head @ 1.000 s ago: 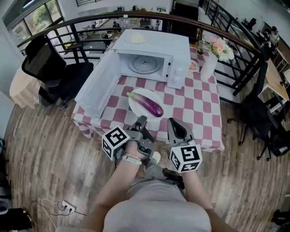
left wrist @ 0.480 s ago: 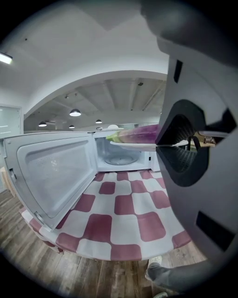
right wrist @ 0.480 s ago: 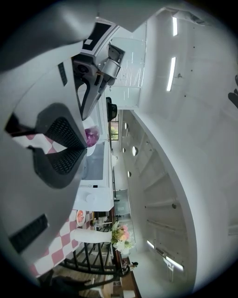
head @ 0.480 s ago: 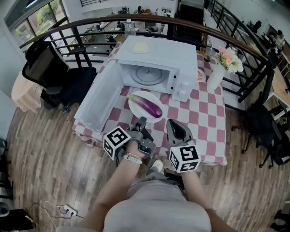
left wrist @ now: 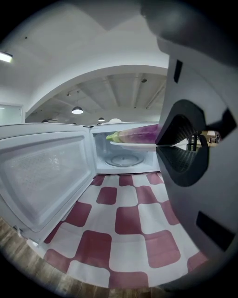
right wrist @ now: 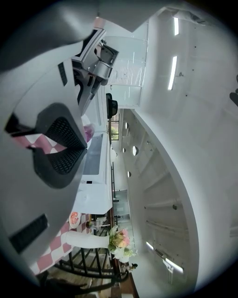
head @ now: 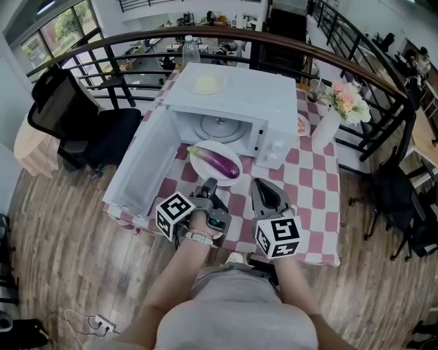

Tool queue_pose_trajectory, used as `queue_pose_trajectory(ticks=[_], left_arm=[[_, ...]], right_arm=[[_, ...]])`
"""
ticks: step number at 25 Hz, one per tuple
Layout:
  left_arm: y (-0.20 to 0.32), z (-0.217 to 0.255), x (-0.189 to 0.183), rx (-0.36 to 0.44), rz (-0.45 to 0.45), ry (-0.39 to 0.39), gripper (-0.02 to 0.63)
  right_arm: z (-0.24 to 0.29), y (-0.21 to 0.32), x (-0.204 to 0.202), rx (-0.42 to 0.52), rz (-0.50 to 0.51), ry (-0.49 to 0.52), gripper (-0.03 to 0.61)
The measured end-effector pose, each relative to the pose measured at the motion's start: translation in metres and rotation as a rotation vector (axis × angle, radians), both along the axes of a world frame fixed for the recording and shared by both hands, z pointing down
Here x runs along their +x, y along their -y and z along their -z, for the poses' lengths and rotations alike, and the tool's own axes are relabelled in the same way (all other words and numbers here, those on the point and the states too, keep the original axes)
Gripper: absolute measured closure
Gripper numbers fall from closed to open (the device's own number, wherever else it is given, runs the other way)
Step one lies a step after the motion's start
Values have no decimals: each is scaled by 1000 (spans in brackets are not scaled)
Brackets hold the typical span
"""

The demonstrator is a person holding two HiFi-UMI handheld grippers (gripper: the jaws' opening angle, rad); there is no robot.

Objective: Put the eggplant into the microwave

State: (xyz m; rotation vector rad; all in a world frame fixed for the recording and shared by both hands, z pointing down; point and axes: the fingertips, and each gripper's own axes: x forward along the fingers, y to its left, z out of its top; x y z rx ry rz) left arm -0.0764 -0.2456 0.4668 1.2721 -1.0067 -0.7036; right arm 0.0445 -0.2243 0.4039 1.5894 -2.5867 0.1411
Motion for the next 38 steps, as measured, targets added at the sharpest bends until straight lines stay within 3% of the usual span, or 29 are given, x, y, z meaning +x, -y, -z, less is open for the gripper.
queue_pose_trajectory(ticks=[17, 30, 38], left_arm=[[88, -30, -8, 3, 57, 43, 600], [132, -64, -19, -15, 100, 53, 600], [155, -83, -10, -48, 89, 57, 600]], right_arm=[[3, 75, -21, 0, 104, -32, 554], [-34, 109, -25, -108, 52, 19, 554], [-56, 113, -24, -124, 38, -39, 554]])
